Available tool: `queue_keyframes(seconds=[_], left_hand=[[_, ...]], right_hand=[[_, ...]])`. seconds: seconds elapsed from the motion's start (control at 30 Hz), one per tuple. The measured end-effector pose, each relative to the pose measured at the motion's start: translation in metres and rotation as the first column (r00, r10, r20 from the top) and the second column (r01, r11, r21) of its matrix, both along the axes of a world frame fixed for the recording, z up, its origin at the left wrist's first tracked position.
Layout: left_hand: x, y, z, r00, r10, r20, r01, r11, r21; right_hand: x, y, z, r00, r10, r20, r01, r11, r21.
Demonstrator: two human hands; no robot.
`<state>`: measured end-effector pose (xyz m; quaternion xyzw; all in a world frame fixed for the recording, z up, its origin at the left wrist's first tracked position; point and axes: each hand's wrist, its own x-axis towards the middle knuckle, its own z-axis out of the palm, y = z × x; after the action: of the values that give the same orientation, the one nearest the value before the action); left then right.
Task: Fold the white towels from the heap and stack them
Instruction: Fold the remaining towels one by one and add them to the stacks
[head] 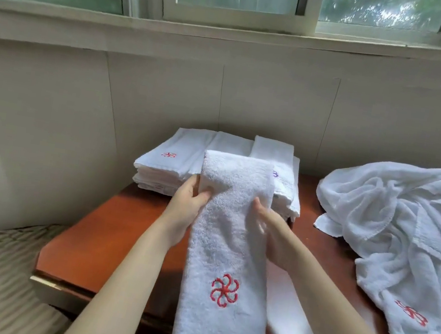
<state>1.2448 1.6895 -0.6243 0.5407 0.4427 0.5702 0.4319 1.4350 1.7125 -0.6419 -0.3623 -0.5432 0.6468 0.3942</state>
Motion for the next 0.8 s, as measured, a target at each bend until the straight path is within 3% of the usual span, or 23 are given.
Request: queue_keyframes(seconds=[0.13,0.27,0.53,0.6,0.7,0.77,0.8], left_hand=[[-0.029,0.017,0.039,0.985,0.143,-0.096,-0.13,0.983,0.127],[-0.066,0.04,0.082,0.927,0.316,-0.202,-0.251,0.923,0.292],[-0.133,0.135,0.153,0.795,0.47,-0.383,-0.286,0.847,0.447],[-0.146,0.183,0.164,0.771,0.487,-0.411,-0.303,0.848,0.436],[-0.158,0.262,0.159,0.771,0.54,-0.338,-0.407,0.826,0.389],[-0.164,0.309,0.128,0.781,0.523,-0.341,-0.469,0.852,0.234],[-0.168,0.327,0.103,0.794,0.465,-0.393,-0.473,0.877,0.081]], right_hand=[[-0.034,0.027,0.054,0.982,-0.163,0.093,0.139,0.965,0.221],[-0.068,0.05,0.1,0.964,-0.221,0.15,0.142,0.9,0.412],[-0.141,0.149,0.152,0.963,-0.265,0.052,0.211,0.86,0.465],[-0.16,0.191,0.157,0.956,-0.292,0.009,0.253,0.842,0.476],[-0.19,0.272,0.148,0.919,-0.395,-0.011,0.343,0.784,0.517],[-0.202,0.32,0.123,0.898,-0.435,0.071,0.342,0.789,0.51],[-0.205,0.34,0.103,0.905,-0.409,0.118,0.321,0.836,0.444]])
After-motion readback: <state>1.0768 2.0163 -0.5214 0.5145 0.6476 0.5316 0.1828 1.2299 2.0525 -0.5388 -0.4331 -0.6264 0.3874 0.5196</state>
